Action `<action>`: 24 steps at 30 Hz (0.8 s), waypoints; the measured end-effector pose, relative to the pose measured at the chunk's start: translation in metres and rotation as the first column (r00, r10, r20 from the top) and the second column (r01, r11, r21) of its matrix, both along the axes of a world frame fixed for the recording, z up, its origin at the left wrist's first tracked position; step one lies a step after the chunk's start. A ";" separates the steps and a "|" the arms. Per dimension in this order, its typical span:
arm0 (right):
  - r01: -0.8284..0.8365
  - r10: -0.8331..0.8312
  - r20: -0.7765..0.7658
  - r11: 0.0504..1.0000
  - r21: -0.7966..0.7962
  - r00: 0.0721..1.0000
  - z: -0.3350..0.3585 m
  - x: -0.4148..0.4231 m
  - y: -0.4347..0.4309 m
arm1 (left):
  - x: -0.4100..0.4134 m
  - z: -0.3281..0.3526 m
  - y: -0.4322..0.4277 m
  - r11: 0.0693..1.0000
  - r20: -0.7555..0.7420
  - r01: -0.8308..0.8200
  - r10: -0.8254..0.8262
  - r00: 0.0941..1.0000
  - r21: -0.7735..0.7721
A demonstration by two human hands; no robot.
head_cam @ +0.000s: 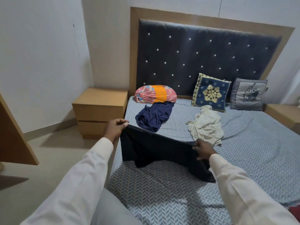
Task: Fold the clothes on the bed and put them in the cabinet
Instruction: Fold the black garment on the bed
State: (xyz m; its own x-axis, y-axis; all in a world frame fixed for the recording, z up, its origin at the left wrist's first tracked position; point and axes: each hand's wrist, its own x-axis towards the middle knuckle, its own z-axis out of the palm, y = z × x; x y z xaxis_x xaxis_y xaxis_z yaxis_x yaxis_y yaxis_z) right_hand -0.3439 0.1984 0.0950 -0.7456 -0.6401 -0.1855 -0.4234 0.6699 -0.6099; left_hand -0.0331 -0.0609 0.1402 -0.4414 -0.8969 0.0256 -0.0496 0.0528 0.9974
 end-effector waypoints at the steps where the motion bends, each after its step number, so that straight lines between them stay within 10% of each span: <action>1: 0.027 -0.025 0.025 0.996 -0.081 0.999 0.011 -0.004 -0.002 | -0.002 0.009 -0.005 0.999 0.018 -0.024 0.025 1.000 -0.032; 6: -0.045 0.066 0.078 0.967 -0.252 0.995 0.073 -0.005 -0.016 | -0.004 0.050 -0.019 0.989 0.023 -0.150 0.150 0.988 -0.017; 11: -0.330 0.316 0.095 0.903 0.275 0.944 0.111 -0.003 -0.016 | 0.004 0.072 -0.014 0.980 -0.017 -0.197 0.198 0.980 0.032; 15: -0.323 0.357 -0.030 0.873 0.364 0.933 0.113 0.003 -0.029 | 0.004 0.078 -0.002 0.977 -0.052 -0.152 0.161 0.986 0.151; 19: -0.492 0.490 0.060 0.870 0.022 0.869 0.117 0.049 -0.062 | -0.010 0.079 0.024 0.983 0.005 0.089 -0.091 0.996 0.161; 24: -0.497 0.552 0.040 0.778 -0.384 0.833 0.122 0.130 -0.104 | -0.037 0.070 0.049 0.963 0.155 0.170 -0.139 0.978 -0.208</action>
State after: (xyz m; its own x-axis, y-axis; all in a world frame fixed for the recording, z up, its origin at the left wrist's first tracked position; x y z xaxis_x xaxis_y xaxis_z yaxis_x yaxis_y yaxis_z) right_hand -0.2138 0.0946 0.2174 -0.2576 -0.9652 0.0451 -0.5374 0.1044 -0.8368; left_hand -0.0703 -0.0119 0.2101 -0.5869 -0.7970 0.1426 -0.1596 0.2865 0.9447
